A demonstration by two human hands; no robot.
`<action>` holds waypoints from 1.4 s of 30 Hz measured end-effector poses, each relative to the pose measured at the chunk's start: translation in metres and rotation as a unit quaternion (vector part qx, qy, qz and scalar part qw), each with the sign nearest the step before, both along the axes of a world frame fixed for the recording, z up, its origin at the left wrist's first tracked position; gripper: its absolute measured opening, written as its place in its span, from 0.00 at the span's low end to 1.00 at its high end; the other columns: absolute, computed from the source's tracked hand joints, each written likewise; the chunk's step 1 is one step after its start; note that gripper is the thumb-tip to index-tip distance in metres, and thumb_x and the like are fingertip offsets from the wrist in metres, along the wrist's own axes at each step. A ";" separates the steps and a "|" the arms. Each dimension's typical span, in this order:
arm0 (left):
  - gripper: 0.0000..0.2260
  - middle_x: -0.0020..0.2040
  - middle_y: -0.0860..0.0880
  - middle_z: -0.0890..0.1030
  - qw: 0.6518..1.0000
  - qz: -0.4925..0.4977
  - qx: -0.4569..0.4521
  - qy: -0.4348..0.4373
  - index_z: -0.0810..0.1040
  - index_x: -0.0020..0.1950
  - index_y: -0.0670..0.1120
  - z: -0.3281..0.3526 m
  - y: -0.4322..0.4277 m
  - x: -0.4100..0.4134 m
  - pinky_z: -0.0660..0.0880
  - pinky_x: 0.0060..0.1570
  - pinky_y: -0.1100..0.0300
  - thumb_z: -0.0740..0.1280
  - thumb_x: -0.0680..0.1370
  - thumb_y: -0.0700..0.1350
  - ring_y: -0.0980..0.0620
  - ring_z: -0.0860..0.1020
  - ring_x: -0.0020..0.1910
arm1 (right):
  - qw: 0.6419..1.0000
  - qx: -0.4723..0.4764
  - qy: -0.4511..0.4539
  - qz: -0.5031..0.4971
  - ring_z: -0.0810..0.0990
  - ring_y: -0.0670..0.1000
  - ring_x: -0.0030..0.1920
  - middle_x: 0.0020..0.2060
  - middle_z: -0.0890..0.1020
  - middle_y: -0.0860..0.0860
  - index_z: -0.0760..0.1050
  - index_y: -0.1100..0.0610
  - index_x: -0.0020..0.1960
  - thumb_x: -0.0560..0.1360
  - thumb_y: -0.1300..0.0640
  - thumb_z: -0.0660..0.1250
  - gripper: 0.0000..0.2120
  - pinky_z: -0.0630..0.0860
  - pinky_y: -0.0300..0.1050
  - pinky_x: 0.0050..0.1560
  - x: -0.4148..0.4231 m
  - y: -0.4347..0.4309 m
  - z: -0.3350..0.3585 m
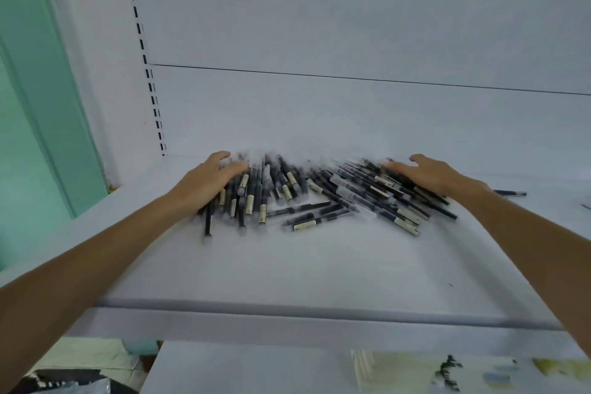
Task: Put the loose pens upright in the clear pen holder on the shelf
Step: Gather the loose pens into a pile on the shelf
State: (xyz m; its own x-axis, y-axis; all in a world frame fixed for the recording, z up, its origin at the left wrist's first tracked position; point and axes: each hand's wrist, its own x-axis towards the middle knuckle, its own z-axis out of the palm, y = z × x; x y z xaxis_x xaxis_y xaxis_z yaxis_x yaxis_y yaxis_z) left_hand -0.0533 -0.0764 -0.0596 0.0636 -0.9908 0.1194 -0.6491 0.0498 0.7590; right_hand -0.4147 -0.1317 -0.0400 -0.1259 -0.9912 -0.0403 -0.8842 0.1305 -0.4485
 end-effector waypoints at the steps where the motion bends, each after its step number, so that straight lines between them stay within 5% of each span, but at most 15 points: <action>1: 0.28 0.74 0.47 0.61 1.000 0.002 -0.005 0.004 0.57 0.74 0.53 -0.001 0.002 -0.002 0.59 0.67 0.51 0.58 0.77 0.61 0.45 0.61 0.72 | 1.000 0.008 -0.007 0.003 0.58 0.59 0.74 0.75 0.59 0.56 0.54 0.55 0.76 0.72 0.29 0.53 0.42 0.56 0.57 0.73 0.000 0.000 -0.003; 7: 0.37 0.76 0.48 0.56 1.000 -0.012 -0.005 -0.022 0.53 0.76 0.48 -0.004 0.010 -0.013 0.58 0.68 0.53 0.62 0.74 0.62 0.48 0.58 0.74 | 0.992 0.043 0.048 0.106 0.57 0.60 0.74 0.76 0.55 0.56 0.41 0.55 0.77 0.66 0.24 0.55 0.53 0.55 0.58 0.73 0.059 0.002 0.007; 11: 0.39 0.76 0.47 0.57 1.000 -0.004 -0.001 -0.029 0.54 0.76 0.47 -0.001 0.015 -0.017 0.60 0.68 0.53 0.65 0.72 0.62 0.48 0.59 0.73 | 0.980 0.063 0.122 0.141 0.67 0.61 0.69 0.74 0.61 0.58 0.38 0.56 0.76 0.60 0.24 0.63 0.61 0.66 0.57 0.67 0.088 0.000 0.013; 19: 0.34 0.73 0.45 0.62 0.998 0.002 -0.022 -0.058 0.58 0.74 0.43 -0.002 0.019 -0.017 0.65 0.56 0.62 0.69 0.74 0.54 0.51 0.66 0.66 | 0.990 -0.089 0.072 0.077 0.74 0.59 0.53 0.55 0.73 0.58 0.59 0.62 0.68 0.71 0.44 0.68 0.35 0.70 0.47 0.46 0.095 -0.009 0.010; 25: 0.39 0.75 0.45 0.58 0.998 -0.016 0.002 -0.063 0.53 0.76 0.45 0.000 0.011 -0.005 0.61 0.67 0.56 0.70 0.72 0.54 0.47 0.59 0.73 | 0.996 -0.074 0.031 0.045 0.68 0.48 0.33 0.40 0.71 0.54 0.66 0.60 0.41 0.71 0.59 0.69 0.11 0.65 0.41 0.30 0.092 -0.021 0.032; 29: 0.38 0.76 0.46 0.56 0.999 -0.030 0.002 -0.017 0.52 0.76 0.46 0.001 0.007 -0.006 0.61 0.66 0.55 0.67 0.74 0.56 0.51 0.63 0.70 | 0.994 -0.091 -0.048 0.048 0.70 0.48 0.33 0.36 0.71 0.53 0.67 0.61 0.41 0.70 0.62 0.68 0.09 0.68 0.39 0.30 0.118 -0.026 0.056; 34: 0.37 0.77 0.47 0.54 0.997 -0.013 0.003 0.082 0.51 0.77 0.50 0.001 -0.002 -0.008 0.58 0.69 0.50 0.57 0.74 0.66 0.47 0.58 0.74 | 0.967 0.027 -0.233 0.098 0.75 0.51 0.31 0.35 0.76 0.55 0.71 0.63 0.41 0.72 0.67 0.65 0.03 0.73 0.42 0.30 0.189 -0.021 0.058; 39: 0.38 0.76 0.47 0.56 0.996 -0.008 -0.030 0.088 0.52 0.76 0.58 0.001 -0.011 -0.011 0.54 0.72 0.47 0.54 0.70 0.73 0.47 0.57 0.74 | 0.978 -0.016 -0.201 0.049 0.74 0.58 0.60 0.54 0.76 0.57 0.72 0.63 0.57 0.74 0.50 0.66 0.18 0.73 0.48 0.58 0.250 -0.022 0.018; 42: 0.50 0.76 0.44 0.55 0.999 -0.002 -0.002 0.045 0.51 0.75 0.60 0.001 -0.013 -0.014 0.54 0.72 0.42 0.52 0.56 0.80 0.45 0.55 0.75 | 0.964 -0.051 -0.261 0.002 0.74 0.57 0.53 0.46 0.77 0.58 0.70 0.65 0.42 0.77 0.57 0.60 0.11 0.70 0.45 0.53 0.250 -0.017 0.015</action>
